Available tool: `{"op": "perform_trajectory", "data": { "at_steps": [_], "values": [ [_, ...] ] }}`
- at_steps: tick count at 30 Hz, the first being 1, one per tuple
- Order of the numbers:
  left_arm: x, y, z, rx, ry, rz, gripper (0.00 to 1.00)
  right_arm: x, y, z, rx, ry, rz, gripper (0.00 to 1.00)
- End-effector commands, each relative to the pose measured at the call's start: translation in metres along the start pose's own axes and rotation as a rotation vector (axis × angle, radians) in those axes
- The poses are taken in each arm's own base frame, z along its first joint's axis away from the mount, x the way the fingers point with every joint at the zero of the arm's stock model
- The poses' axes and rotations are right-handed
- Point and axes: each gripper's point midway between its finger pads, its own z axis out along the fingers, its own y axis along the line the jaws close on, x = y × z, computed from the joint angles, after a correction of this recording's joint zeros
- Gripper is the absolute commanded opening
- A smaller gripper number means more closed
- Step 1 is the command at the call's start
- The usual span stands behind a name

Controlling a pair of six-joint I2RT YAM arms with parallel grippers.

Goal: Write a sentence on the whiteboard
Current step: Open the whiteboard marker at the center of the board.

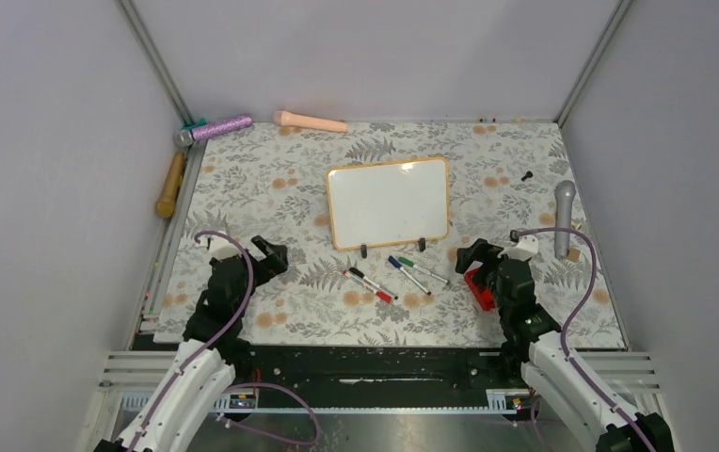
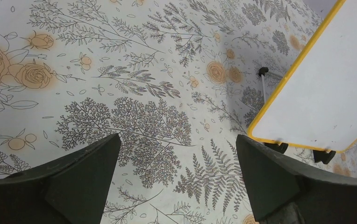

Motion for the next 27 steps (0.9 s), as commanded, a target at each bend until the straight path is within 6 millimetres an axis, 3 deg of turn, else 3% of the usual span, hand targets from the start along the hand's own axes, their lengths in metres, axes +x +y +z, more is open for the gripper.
{"op": "perform_trajectory", "data": {
  "at_steps": [1, 8, 12, 13, 16, 22, 27],
  "values": [
    [-0.019, -0.015, -0.003, 0.055, -0.06, 0.002, 0.99, -0.022, 0.011, 0.0, -0.025, -0.059, 0.012, 0.99],
    [-0.015, -0.033, -0.009, 0.187, -0.066, 0.028, 0.99, -0.021, 0.013, -0.001, -0.035, -0.053, 0.008, 0.99],
    [-0.013, -0.035, -0.008, 0.204, -0.064, 0.033, 0.99, -0.019, 0.027, -0.003, -0.108, -0.023, -0.012, 0.99],
    [-0.013, -0.036, -0.008, 0.211, -0.061, 0.038, 0.99, -0.017, 0.036, -0.004, -0.157, -0.005, -0.026, 0.99],
    [-0.009, -0.039, -0.007, 0.226, -0.042, 0.047, 0.99, -0.01, 0.069, -0.009, -0.32, 0.073, -0.066, 0.88],
    [-0.009, -0.044, -0.005, 0.243, -0.03, 0.051, 0.99, 0.025, 0.122, -0.015, -0.518, 0.259, -0.22, 0.79],
    [-0.009, -0.044, -0.005, 0.247, -0.032, 0.05, 0.99, 0.049, 0.151, -0.022, -0.584, 0.339, -0.328, 0.66]
  ]
}}
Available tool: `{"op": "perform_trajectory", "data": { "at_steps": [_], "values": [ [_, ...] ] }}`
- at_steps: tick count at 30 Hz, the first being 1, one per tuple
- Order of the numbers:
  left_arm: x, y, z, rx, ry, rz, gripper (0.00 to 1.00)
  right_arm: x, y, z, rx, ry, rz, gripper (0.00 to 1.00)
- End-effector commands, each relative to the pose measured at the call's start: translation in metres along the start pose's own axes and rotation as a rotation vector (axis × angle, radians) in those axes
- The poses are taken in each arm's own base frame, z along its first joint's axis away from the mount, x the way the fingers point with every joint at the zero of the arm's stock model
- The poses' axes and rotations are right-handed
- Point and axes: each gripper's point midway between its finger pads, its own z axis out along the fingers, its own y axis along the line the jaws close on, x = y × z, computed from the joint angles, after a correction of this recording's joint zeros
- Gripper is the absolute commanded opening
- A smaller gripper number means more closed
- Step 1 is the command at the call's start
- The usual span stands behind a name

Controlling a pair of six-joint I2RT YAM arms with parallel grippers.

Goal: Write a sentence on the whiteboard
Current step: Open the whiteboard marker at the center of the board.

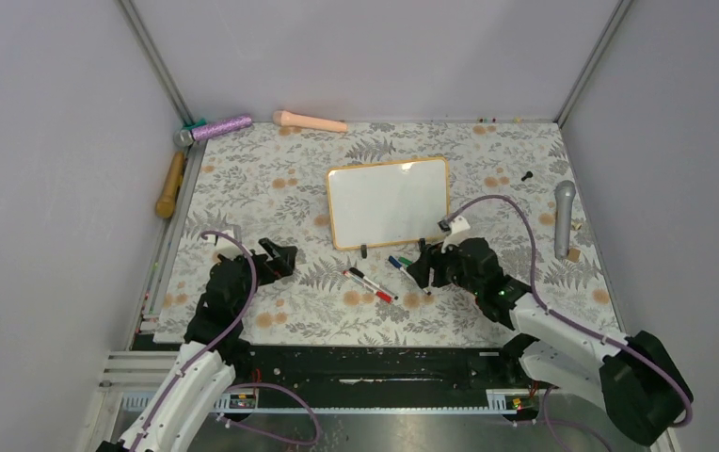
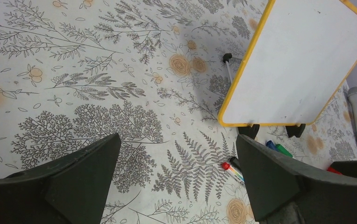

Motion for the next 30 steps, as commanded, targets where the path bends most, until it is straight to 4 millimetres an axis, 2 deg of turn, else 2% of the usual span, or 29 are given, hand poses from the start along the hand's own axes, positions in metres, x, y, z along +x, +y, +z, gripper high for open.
{"op": "perform_trajectory", "data": {
  "at_steps": [1, 6, 10, 21, 30],
  "values": [
    [-0.014, -0.015, 0.001, 0.067, -0.05, 0.014, 0.99, -0.01, 0.036, 0.009, -0.107, 0.017, -0.115, 0.63],
    [-0.015, -0.014, 0.0, 0.065, -0.058, 0.011, 0.99, 0.007, 0.059, 0.013, -0.115, 0.093, -0.245, 0.53],
    [-0.015, -0.014, 0.0, 0.063, -0.058, 0.01, 0.99, 0.018, 0.066, 0.016, -0.117, 0.144, -0.305, 0.53],
    [-0.015, -0.014, -0.001, 0.061, -0.061, 0.009, 0.99, 0.043, 0.068, 0.038, -0.016, 0.281, -0.455, 0.52],
    [-0.016, -0.013, -0.001, 0.059, -0.062, 0.005, 0.99, 0.049, 0.058, 0.048, 0.077, 0.32, -0.469, 0.44]
  ]
}}
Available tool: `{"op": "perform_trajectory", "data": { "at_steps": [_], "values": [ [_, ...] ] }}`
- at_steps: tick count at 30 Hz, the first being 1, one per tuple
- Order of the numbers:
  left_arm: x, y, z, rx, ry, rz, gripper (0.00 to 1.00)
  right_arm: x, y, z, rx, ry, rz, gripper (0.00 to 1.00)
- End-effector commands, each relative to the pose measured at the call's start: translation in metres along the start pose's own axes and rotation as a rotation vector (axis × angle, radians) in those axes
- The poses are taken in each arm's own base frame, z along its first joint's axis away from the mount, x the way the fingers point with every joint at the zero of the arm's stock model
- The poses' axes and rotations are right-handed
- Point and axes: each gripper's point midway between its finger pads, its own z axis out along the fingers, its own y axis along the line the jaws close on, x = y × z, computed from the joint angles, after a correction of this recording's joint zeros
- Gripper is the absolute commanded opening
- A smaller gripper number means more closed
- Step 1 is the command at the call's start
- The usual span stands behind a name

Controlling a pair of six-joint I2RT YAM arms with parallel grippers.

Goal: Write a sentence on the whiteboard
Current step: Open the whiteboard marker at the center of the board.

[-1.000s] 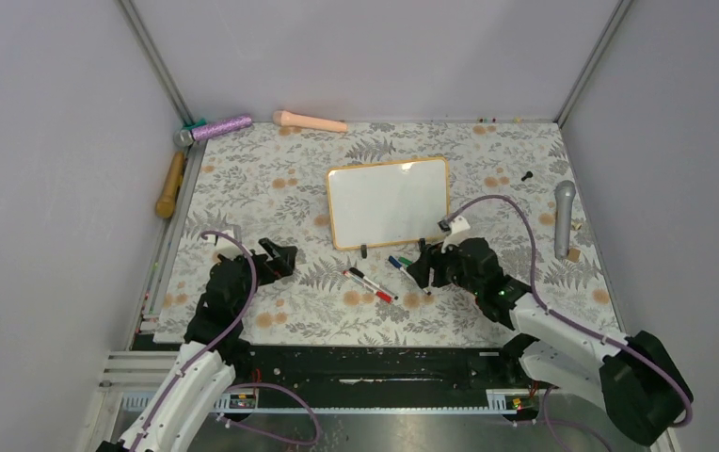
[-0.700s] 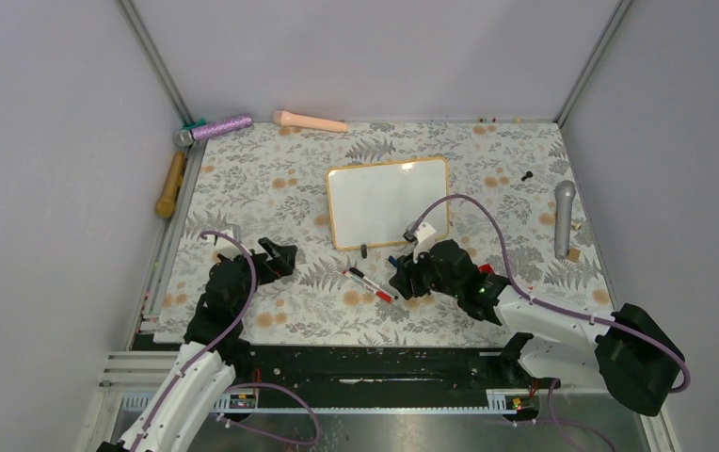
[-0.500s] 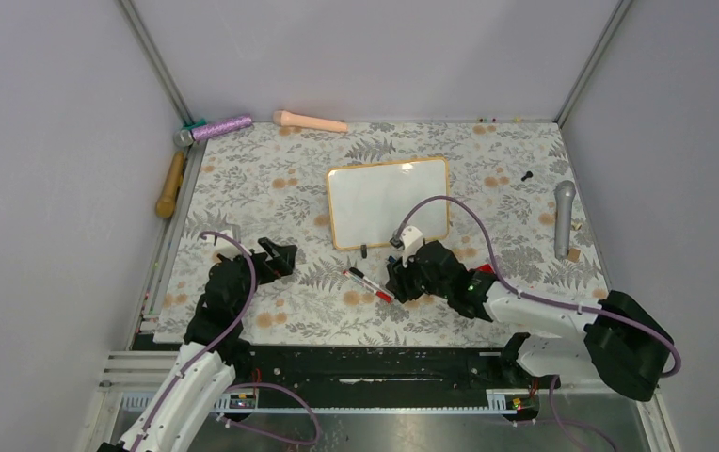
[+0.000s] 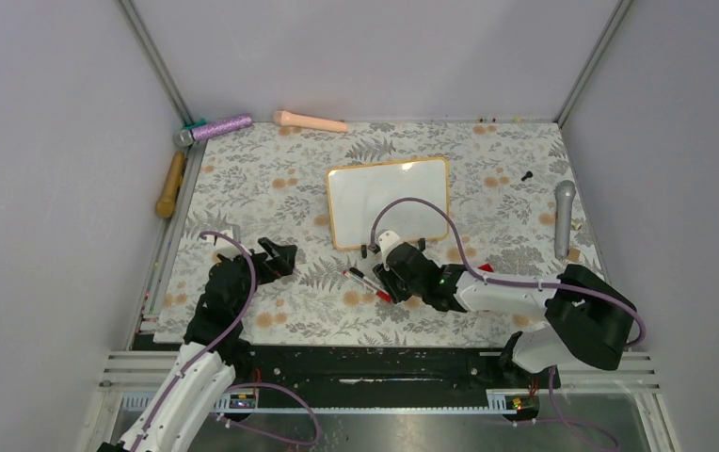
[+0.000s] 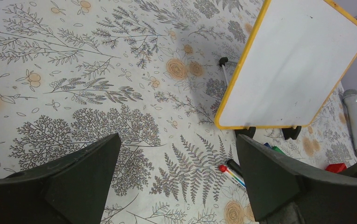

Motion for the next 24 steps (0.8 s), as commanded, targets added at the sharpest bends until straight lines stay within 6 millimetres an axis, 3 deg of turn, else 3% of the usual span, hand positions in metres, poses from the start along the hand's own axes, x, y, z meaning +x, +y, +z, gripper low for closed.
{"op": "perform_trajectory", "data": {
  "at_steps": [1, 13, 24],
  "values": [
    [-0.011, -0.01, 0.0, 0.043, -0.044, 0.007, 0.99, -0.01, -0.005, 0.003, 0.055, 0.006, -0.01, 0.43],
    [-0.011, -0.009, 0.0, 0.038, -0.044, 0.005, 0.99, -0.006, 0.009, 0.014, 0.015, 0.051, -0.042, 0.43],
    [-0.011, -0.01, 0.0, 0.043, -0.04, 0.008, 0.99, 0.011, 0.004, 0.02, 0.082, 0.16, -0.097, 0.4]
  ]
}}
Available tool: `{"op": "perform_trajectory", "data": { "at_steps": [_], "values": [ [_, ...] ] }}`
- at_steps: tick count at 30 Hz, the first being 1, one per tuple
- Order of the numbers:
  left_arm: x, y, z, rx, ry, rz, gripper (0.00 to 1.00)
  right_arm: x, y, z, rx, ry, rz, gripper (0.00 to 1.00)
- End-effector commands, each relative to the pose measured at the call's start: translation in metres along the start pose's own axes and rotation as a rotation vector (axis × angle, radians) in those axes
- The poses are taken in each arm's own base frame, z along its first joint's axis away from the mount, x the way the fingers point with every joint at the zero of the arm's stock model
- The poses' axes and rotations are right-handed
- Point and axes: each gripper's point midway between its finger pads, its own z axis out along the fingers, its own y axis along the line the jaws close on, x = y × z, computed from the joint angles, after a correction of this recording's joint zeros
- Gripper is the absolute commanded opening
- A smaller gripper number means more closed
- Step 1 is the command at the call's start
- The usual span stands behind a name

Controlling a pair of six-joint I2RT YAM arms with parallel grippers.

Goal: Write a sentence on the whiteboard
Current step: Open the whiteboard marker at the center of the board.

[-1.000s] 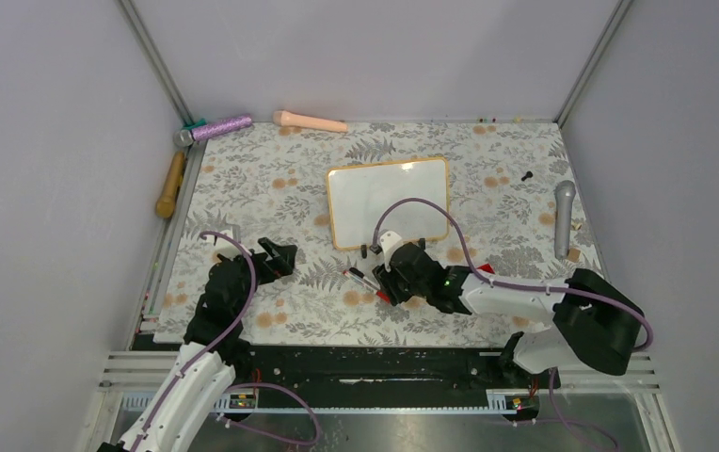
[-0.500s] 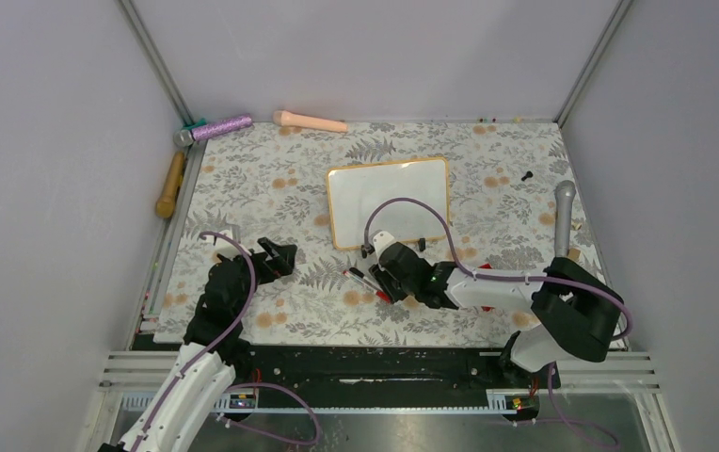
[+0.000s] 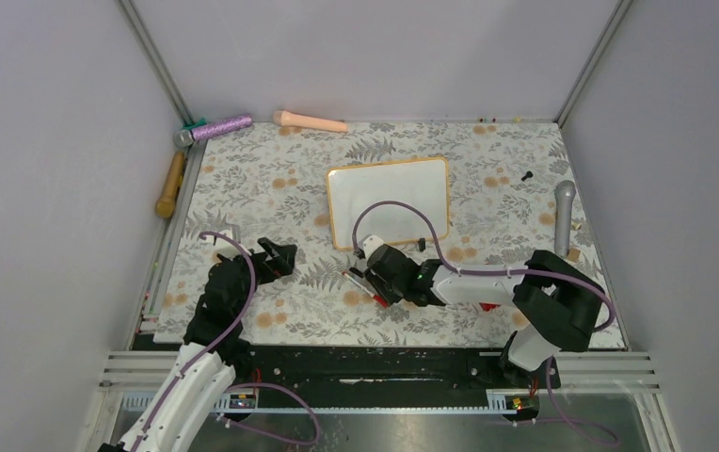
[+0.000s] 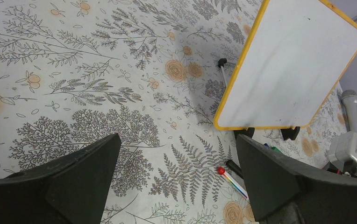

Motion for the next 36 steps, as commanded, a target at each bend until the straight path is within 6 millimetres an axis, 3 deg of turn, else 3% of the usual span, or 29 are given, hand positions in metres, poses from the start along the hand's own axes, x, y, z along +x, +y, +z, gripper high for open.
{"op": "perform_trajectory", "data": {
  "at_steps": [1, 4, 6, 9, 15, 19, 27, 36],
  "values": [
    [-0.008, -0.01, 0.001, 0.049, -0.029, 0.011, 0.99, -0.004, -0.005, 0.0, 0.052, 0.035, -0.036, 0.34],
    [-0.006, -0.018, 0.002, 0.088, -0.001, 0.032, 0.99, -0.009, -0.005, -0.004, 0.055, 0.019, -0.037, 0.09],
    [-0.004, -0.024, 0.003, 0.109, 0.03, 0.039, 0.99, -0.015, -0.003, -0.011, 0.034, -0.023, -0.025, 0.03],
    [0.002, -0.039, 0.004, 0.171, 0.089, 0.009, 0.99, -0.024, 0.004, -0.025, -0.026, -0.096, -0.006, 0.0],
    [0.01, -0.102, -0.004, 0.423, 0.266, -0.308, 0.96, -0.039, 0.026, -0.055, -0.18, -0.158, 0.0, 0.0],
    [0.004, -0.126, -0.007, 0.487, 0.357, -0.403, 0.85, -0.056, 0.047, -0.081, -0.312, -0.188, 0.009, 0.0],
    [0.002, -0.134, -0.008, 0.47, 0.427, -0.45, 0.7, -0.085, 0.074, -0.11, -0.466, -0.208, 0.029, 0.0],
    [0.009, -0.132, -0.012, 0.444, 0.437, -0.452, 0.62, -0.098, 0.076, -0.109, -0.464, -0.209, 0.036, 0.0]
  ]
}}
